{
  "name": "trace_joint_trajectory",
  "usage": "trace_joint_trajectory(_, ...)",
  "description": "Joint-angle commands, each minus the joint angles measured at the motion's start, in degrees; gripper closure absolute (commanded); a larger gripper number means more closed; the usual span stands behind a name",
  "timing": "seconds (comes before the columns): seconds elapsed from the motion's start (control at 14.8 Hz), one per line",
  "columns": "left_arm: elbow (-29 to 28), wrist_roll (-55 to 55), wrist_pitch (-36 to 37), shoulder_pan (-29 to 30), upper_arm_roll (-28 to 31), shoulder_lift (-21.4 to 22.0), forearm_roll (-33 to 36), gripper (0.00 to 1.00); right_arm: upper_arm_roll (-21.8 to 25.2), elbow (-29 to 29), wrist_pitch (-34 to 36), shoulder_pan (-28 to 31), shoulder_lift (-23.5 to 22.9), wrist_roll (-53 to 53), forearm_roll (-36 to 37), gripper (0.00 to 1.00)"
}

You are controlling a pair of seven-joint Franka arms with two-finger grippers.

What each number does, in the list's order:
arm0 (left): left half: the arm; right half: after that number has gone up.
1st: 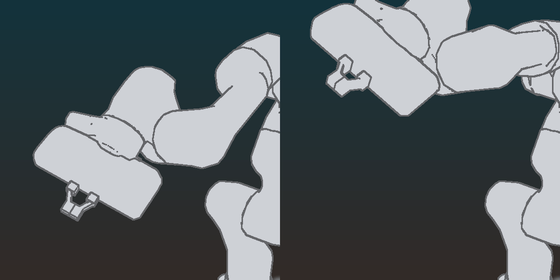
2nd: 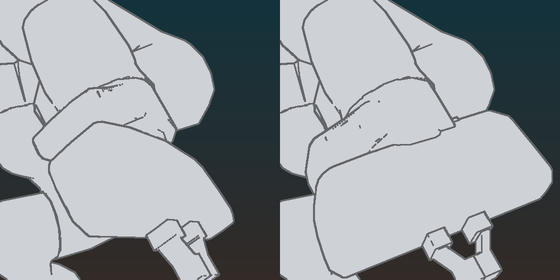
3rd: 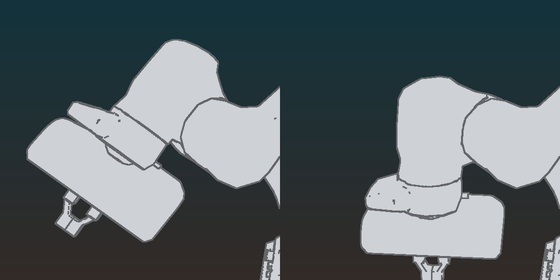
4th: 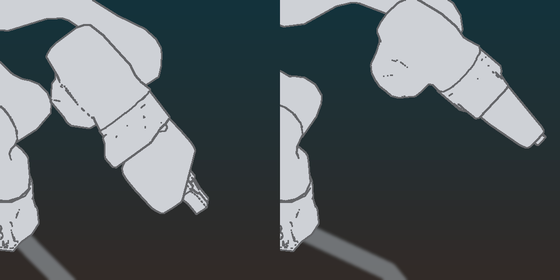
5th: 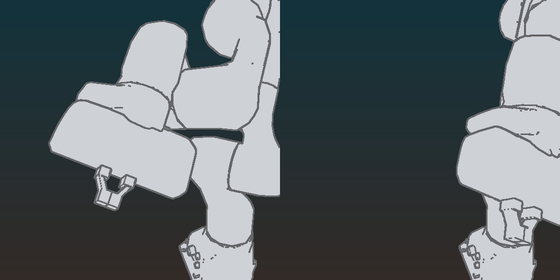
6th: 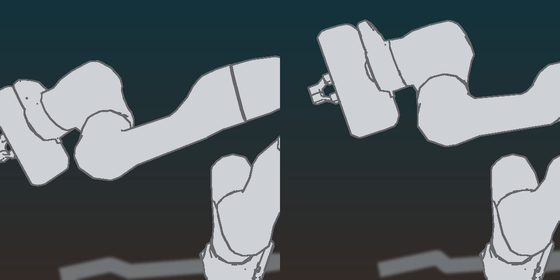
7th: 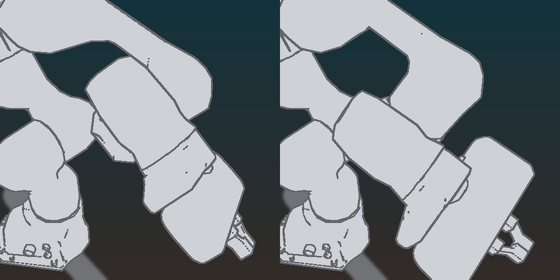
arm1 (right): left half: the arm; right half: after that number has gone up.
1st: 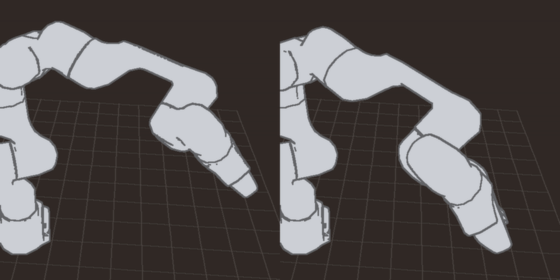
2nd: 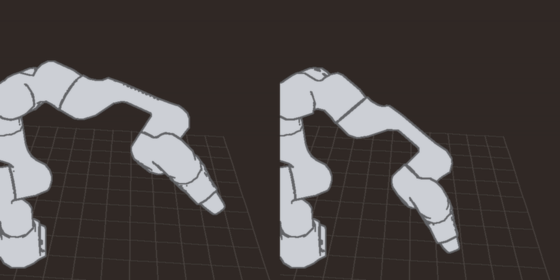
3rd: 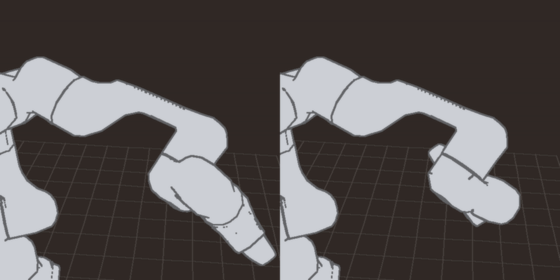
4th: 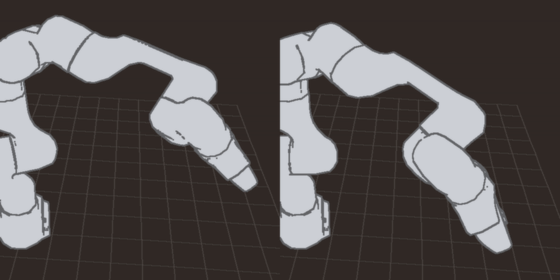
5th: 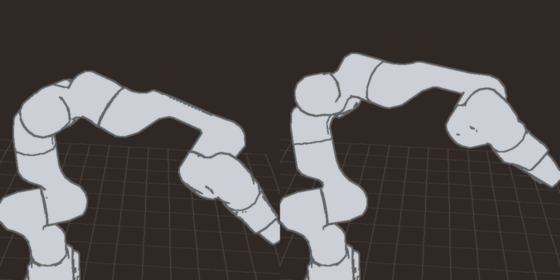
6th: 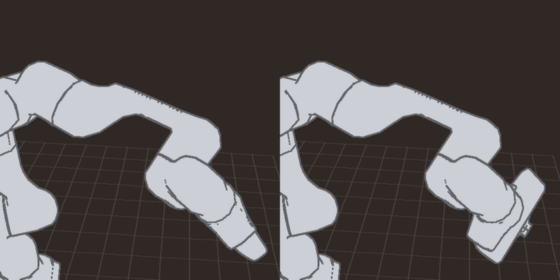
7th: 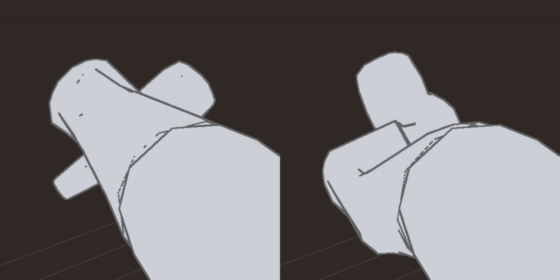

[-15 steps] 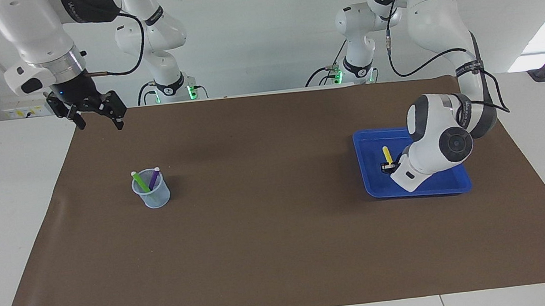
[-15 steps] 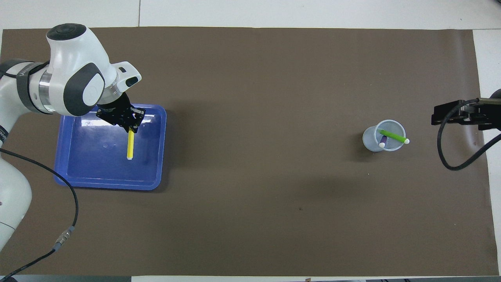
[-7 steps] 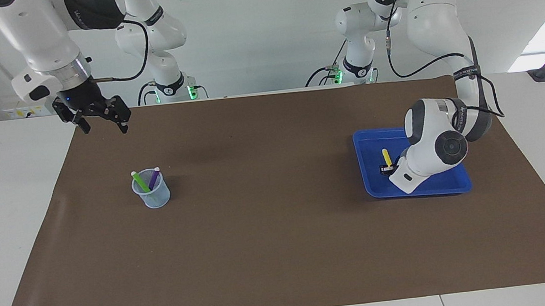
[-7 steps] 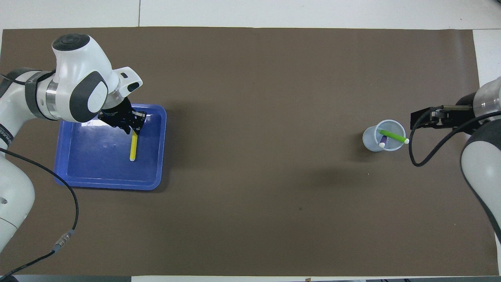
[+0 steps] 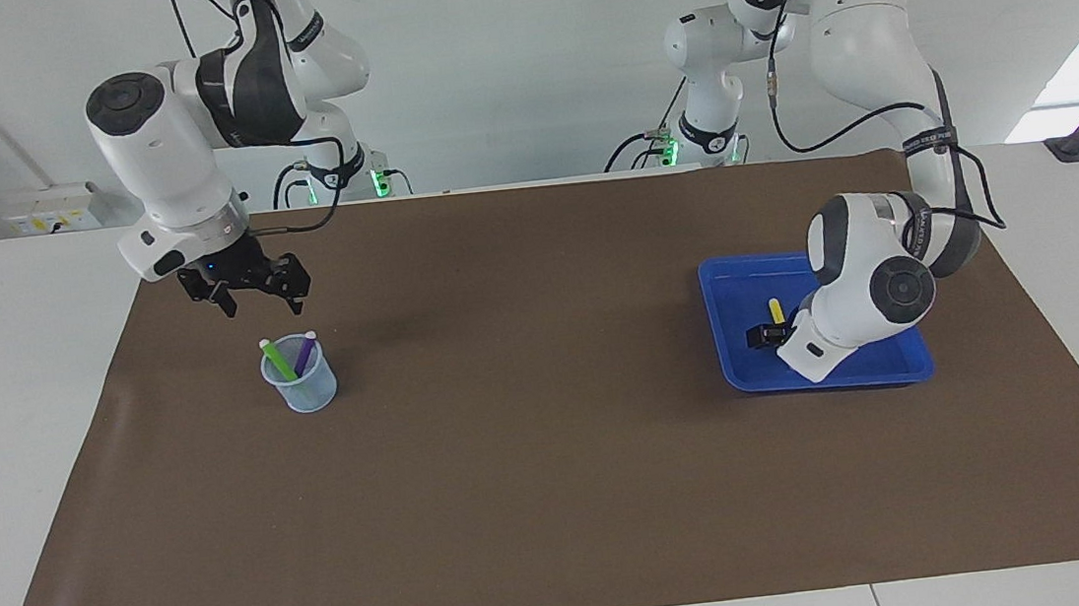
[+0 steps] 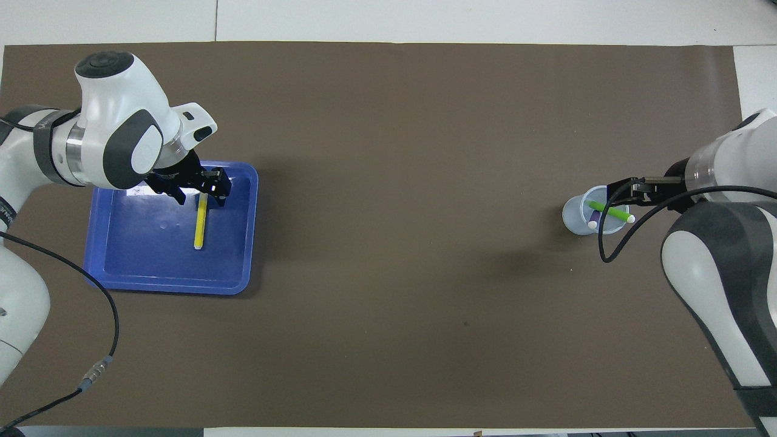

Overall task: Right arm passes pens to left for tray arrangement
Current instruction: 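Release the yellow pen and raise the left gripper while the right gripper reaches the cup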

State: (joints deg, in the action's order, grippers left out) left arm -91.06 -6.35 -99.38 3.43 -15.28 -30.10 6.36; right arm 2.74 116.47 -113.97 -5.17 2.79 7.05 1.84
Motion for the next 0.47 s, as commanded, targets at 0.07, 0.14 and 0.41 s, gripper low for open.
trace_joint_trajectory(0.07, -0.5, 0.6, 0.5, 0.4, -0.2, 1.2, 0.3, 0.00, -0.1, 6.6, -5.7, -1.9, 1.2, 0.1, 6.3, 0.06)
trace_joint_trajectory(0.14, -0.5, 0.6, 0.5, 0.4, -0.3, 1.2, 0.3, 0.00, -0.1, 7.6, -7.0, -2.3, 1.2, 0.1, 6.8, 0.07)
trace_joint_trajectory(0.41, 0.7, 0.7, 1.7, 1.0, -0.4, 1.2, 0.0, 0.00, -0.1, 12.4, -12.9, -3.8, 0.8, 4.0, 12.3, 0.15)
